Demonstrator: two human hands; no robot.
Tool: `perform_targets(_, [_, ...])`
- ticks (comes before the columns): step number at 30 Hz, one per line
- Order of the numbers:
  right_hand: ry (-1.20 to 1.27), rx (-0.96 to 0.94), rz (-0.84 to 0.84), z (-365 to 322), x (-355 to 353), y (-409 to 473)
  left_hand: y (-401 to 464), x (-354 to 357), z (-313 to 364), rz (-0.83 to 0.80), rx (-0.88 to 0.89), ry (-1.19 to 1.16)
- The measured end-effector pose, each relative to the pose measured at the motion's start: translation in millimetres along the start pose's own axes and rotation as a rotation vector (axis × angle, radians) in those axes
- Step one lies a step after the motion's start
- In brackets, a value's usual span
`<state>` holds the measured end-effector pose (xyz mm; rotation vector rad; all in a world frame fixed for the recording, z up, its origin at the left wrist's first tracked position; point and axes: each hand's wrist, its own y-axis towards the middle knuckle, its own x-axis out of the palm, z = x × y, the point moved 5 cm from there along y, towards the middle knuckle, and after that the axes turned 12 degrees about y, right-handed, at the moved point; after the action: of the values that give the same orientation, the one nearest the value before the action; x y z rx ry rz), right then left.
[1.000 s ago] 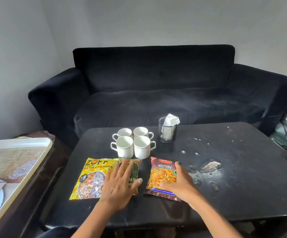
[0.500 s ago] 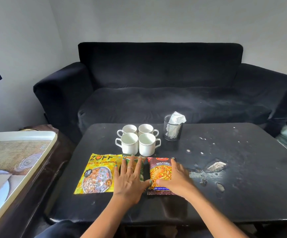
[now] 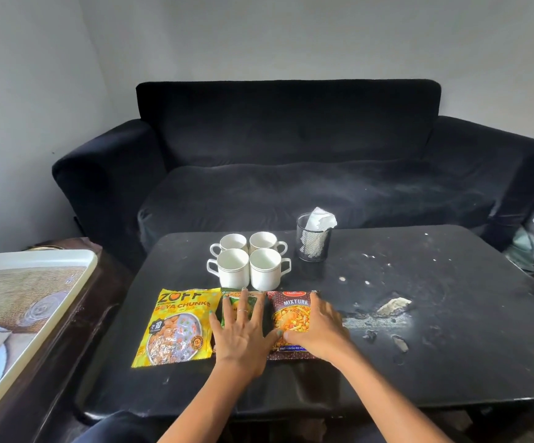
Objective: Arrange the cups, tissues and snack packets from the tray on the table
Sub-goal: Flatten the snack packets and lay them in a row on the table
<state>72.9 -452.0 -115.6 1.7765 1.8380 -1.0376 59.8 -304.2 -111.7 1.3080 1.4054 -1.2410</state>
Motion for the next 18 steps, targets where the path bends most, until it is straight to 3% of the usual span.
perform_targets(6, [0.091,-0.007,0.071,1,-7,-1,-7,-6,10,0.165,-0.031,-0.053])
perform_targets(10, [0.143,-0.159,0.313,-6,-9,-13,-14,-4,17,0.251,-0.022,-0.103])
perform_targets(13, [0.030,-0.271,0.469,-11,-1,-31,-29,-16,16,0.442,-0.013,-0.138])
perform_targets(16, [-0.088,-0.336,0.482,-16,12,-51,-40,-9,11,0.542,-0.006,-0.250])
perform_targets(18, [-0.146,-0.421,0.526,-20,17,-58,-45,-2,7,0.757,-0.027,-0.234])
